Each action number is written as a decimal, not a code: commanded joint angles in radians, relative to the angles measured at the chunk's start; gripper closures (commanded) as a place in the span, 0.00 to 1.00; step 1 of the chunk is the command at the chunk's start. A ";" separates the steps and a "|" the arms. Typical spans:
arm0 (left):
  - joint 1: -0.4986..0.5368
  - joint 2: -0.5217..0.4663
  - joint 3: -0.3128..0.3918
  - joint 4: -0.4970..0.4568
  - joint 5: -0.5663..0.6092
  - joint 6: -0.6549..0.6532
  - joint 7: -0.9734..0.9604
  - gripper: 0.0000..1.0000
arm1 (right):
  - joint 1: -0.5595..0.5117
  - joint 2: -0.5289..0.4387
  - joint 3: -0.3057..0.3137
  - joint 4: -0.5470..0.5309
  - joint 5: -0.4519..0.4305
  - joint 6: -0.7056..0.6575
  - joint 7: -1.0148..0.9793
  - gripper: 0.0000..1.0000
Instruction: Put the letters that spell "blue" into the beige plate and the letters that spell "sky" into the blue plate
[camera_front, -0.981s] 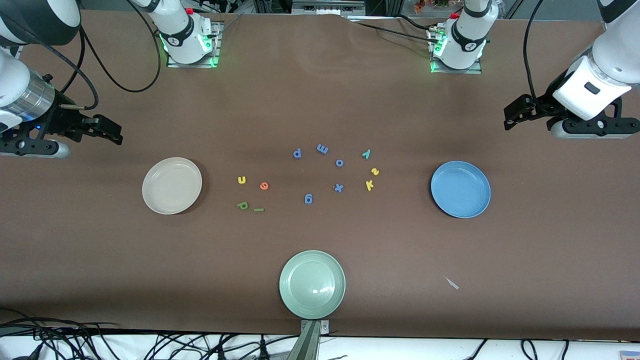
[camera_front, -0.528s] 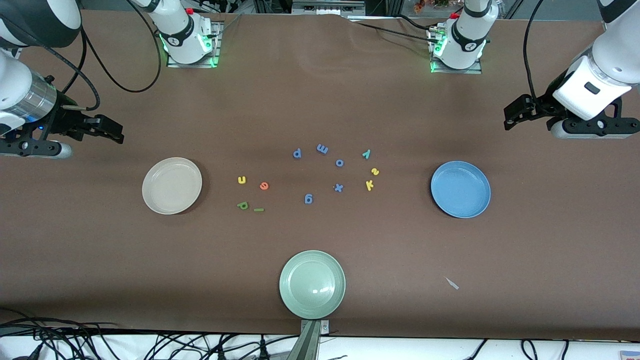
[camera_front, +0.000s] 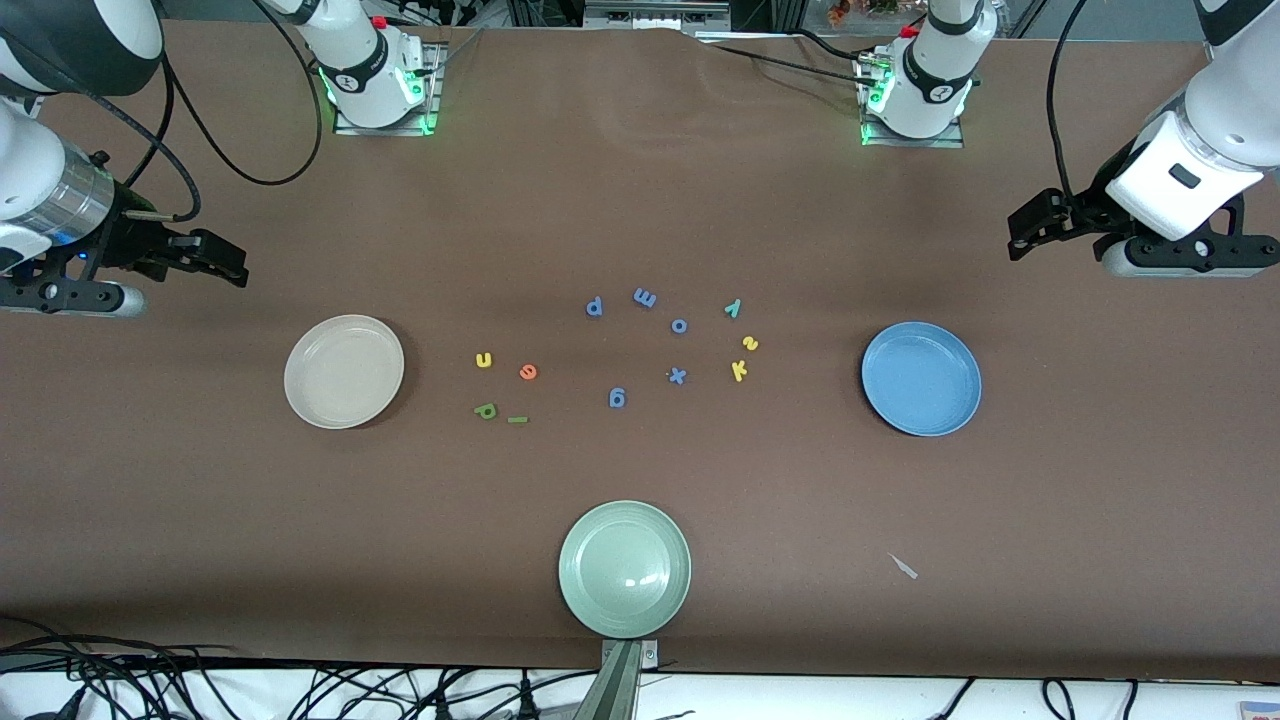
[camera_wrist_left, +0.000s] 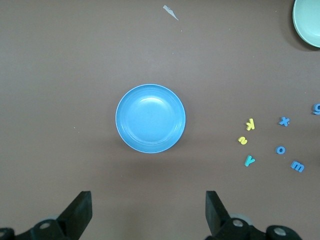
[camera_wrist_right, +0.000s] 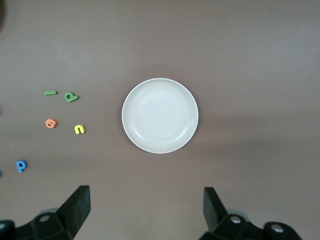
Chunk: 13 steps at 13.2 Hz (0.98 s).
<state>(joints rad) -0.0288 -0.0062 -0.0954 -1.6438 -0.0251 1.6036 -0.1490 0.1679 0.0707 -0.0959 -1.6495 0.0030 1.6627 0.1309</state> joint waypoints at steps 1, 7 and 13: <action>0.001 -0.008 -0.001 0.012 -0.006 -0.017 0.014 0.00 | -0.004 0.004 -0.001 0.010 0.006 -0.009 -0.005 0.00; 0.001 -0.008 -0.001 0.012 -0.006 -0.017 0.014 0.00 | -0.004 0.004 -0.001 0.005 -0.009 0.015 -0.019 0.00; 0.000 -0.009 -0.001 0.012 -0.006 -0.017 0.014 0.00 | -0.004 0.004 -0.001 0.004 -0.018 0.058 -0.024 0.00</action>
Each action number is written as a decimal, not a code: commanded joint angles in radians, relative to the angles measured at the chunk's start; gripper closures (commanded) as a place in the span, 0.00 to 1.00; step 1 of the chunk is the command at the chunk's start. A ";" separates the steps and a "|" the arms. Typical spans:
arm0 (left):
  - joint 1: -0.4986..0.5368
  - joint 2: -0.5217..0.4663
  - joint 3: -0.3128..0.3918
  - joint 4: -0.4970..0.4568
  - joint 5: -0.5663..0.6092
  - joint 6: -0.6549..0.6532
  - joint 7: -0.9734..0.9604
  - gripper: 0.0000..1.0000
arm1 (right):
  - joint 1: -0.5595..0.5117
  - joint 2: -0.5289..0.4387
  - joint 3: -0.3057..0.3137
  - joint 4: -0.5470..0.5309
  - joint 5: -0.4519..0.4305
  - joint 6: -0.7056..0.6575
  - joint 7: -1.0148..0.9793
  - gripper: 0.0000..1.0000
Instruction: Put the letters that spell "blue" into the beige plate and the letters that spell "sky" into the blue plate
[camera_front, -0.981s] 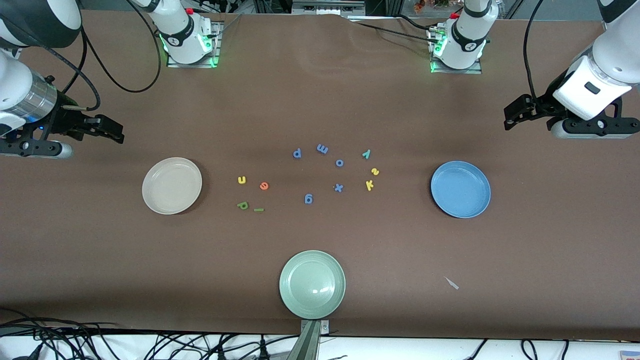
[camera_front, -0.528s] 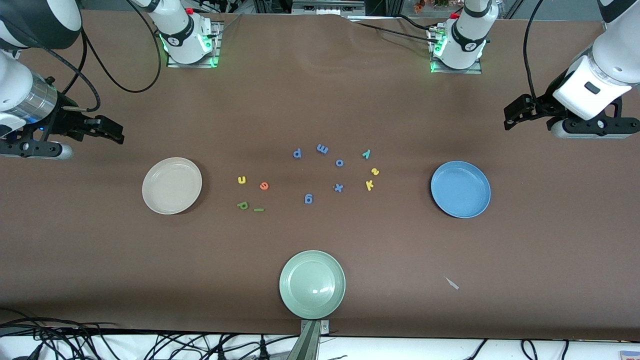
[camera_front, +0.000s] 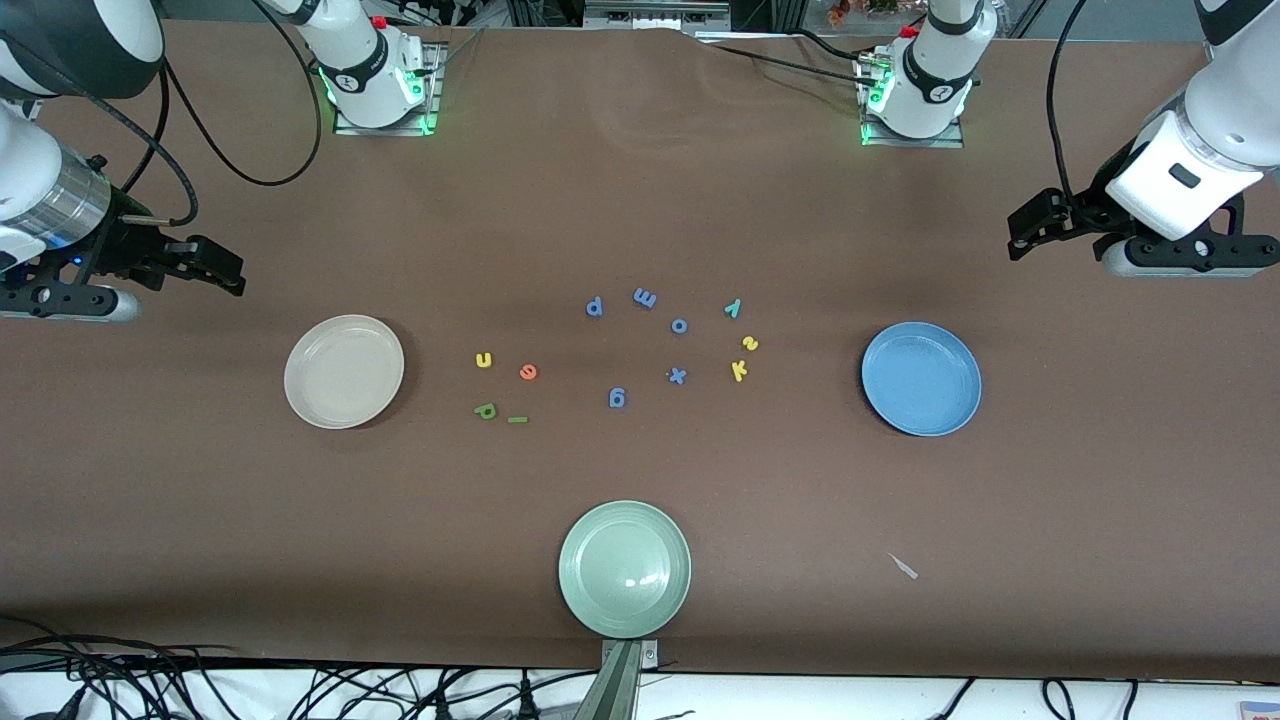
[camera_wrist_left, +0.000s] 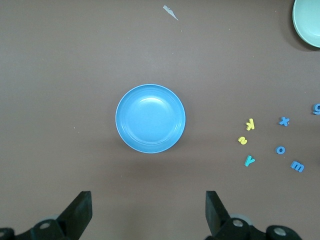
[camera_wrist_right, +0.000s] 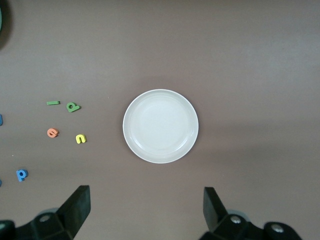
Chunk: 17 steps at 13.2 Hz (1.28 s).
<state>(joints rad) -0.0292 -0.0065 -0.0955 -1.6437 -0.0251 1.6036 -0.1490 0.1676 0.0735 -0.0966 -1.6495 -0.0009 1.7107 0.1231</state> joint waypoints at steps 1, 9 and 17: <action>0.000 -0.009 -0.001 0.012 -0.006 -0.017 0.014 0.00 | -0.003 0.002 0.000 0.004 -0.014 0.010 -0.016 0.00; 0.002 -0.009 -0.010 0.012 -0.006 -0.017 0.014 0.00 | -0.002 0.002 0.000 -0.007 -0.016 0.015 -0.014 0.00; 0.002 -0.009 -0.010 0.012 -0.006 -0.019 0.014 0.00 | -0.002 -0.003 0.002 -0.018 -0.017 0.032 -0.014 0.00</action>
